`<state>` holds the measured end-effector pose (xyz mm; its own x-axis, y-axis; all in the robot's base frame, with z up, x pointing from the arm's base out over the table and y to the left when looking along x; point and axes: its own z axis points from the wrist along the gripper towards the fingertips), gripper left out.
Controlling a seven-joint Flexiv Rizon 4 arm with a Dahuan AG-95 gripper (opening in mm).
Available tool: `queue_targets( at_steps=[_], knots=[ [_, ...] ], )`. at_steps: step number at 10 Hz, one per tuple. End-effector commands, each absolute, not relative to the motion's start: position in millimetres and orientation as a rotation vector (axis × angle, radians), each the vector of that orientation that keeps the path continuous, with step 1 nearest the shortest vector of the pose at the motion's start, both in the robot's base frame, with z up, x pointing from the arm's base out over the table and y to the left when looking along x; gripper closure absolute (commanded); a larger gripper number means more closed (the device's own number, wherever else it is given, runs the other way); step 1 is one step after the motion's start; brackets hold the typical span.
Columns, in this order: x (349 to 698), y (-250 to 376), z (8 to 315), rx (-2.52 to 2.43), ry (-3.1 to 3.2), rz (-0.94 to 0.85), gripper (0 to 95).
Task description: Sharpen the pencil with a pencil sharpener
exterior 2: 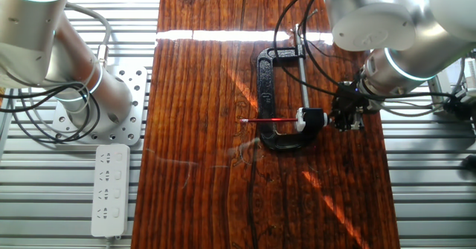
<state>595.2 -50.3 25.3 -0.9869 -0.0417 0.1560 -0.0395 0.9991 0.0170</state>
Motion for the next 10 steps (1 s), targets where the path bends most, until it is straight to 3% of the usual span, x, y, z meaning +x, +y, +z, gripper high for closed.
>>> queue_targets(
  at_steps=[1,4,5,10],
  knots=[
    [593.5,-50.4,25.4,0.065,-2.984,-0.021,76.0],
    [592.7,-50.3,25.2,0.066,-2.981,-0.021,76.0],
    [591.6,-50.2,24.1,0.066,-2.982,-0.021,95.0],
    [590.7,-50.0,22.9,0.055,-2.982,-0.015,95.0]
  ],
)
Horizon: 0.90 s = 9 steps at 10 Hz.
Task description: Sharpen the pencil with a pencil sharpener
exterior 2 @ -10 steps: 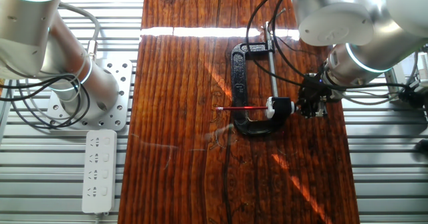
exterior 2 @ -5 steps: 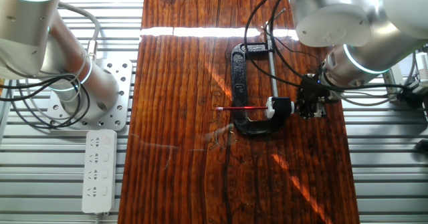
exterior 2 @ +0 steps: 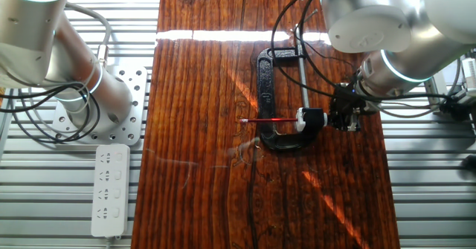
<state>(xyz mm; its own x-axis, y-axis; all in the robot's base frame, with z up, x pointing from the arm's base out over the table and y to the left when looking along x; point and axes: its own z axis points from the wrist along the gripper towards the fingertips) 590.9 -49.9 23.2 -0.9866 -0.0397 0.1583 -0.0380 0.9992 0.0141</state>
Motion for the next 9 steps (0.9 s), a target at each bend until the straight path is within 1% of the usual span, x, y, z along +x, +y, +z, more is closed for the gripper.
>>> queue_targets(
  at_steps=[1,7,9],
  knots=[
    [591,-50,23,0.053,-2.982,-0.015,95.0],
    [589,-58,19,0.067,-2.985,-0.009,95.0],
    [590,-62,22,0.075,-2.981,-0.01,95.0]
  ],
)
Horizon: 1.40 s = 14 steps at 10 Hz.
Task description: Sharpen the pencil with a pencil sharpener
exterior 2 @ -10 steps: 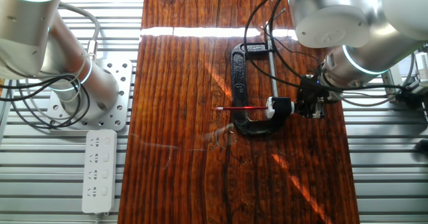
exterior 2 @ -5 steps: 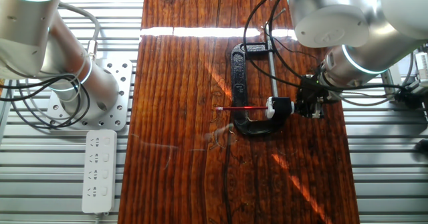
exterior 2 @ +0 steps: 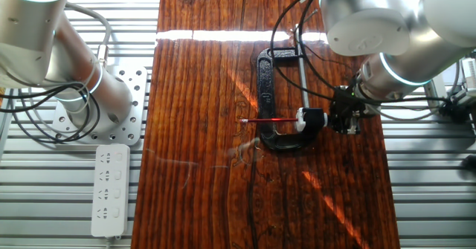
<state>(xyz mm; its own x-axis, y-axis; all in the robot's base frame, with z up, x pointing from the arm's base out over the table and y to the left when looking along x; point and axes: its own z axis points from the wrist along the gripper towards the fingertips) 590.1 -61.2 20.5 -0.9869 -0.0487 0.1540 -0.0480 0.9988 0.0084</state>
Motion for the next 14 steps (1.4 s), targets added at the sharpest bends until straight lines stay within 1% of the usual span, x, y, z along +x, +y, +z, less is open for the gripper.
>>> queue_targets(
  at_steps=[1,4,14],
  knots=[
    [590,-65,23,0.08,-2.98,-0.011,95.0],
    [589,-66,21,0.08,-2.979,-0.006,95.0],
    [588,-80,30,0.073,-2.967,0.018,95.0]
  ],
)
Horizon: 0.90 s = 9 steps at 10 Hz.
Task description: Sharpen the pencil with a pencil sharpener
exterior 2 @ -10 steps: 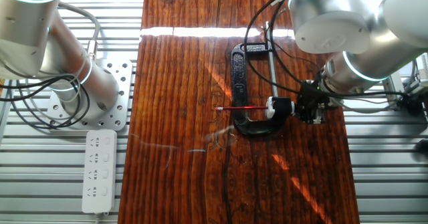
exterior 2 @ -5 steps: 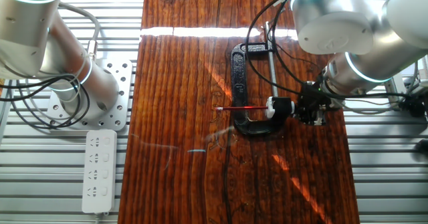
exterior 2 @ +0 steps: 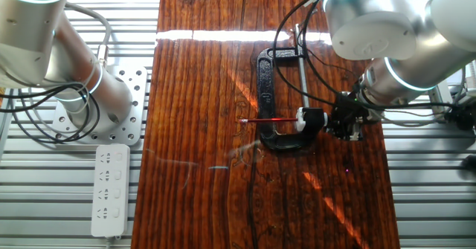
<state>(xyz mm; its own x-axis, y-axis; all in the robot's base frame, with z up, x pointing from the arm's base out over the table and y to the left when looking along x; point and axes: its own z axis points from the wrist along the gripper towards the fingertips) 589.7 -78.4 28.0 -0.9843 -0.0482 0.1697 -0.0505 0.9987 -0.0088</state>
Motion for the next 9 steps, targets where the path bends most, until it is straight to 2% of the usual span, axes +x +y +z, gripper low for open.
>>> queue_targets(
  at_steps=[1,9],
  knots=[
    [587,-83,32,0.075,-2.967,0.016,95.0],
    [586,-96,43,0.077,-2.963,0.0,95.0]
  ],
)
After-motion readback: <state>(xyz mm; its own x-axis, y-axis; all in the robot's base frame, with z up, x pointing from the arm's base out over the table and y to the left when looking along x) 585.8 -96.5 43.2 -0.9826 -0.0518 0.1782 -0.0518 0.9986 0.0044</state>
